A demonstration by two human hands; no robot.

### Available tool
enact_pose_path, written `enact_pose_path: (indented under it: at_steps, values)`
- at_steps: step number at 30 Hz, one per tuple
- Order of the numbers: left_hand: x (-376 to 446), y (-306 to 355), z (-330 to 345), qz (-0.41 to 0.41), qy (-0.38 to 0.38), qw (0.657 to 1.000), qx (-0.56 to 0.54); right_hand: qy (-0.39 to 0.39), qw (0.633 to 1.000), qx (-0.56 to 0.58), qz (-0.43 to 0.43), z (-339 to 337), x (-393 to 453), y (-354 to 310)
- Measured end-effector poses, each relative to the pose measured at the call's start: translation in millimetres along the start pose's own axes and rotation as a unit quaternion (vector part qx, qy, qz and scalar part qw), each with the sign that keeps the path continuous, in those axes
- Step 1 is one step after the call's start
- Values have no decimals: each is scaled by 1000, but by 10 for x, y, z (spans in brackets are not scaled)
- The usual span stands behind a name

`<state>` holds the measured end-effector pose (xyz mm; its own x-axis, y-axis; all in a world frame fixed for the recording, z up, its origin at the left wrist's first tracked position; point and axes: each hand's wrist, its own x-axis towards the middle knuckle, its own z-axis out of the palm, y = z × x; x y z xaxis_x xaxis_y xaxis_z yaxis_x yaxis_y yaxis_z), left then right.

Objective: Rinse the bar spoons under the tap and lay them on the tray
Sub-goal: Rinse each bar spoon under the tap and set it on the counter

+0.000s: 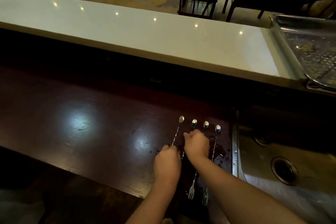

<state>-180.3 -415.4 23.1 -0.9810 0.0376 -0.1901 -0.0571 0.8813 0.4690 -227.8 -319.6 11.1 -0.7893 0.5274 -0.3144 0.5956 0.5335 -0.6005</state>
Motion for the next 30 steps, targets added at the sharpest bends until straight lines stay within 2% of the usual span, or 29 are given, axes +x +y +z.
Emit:
enact_pose_path:
  at_steps: [3, 10, 21, 30]
  values:
    - [28, -116, -84, -31, 17, 999, 2, -33, 999, -2, -20, 60, -54, -93]
    - [20, -224, -148, -80, -62, 994, 51, -111, 993, -11, 33, 215, -111, -188]
    - [46, -225, -167, -76, -91, 989, 88, -91, 992, 17, 84, 276, -133, -252]
    - [24, -215, -146, -22, -89, 990, 111, -93, 991, 50, 87, 298, -154, -229]
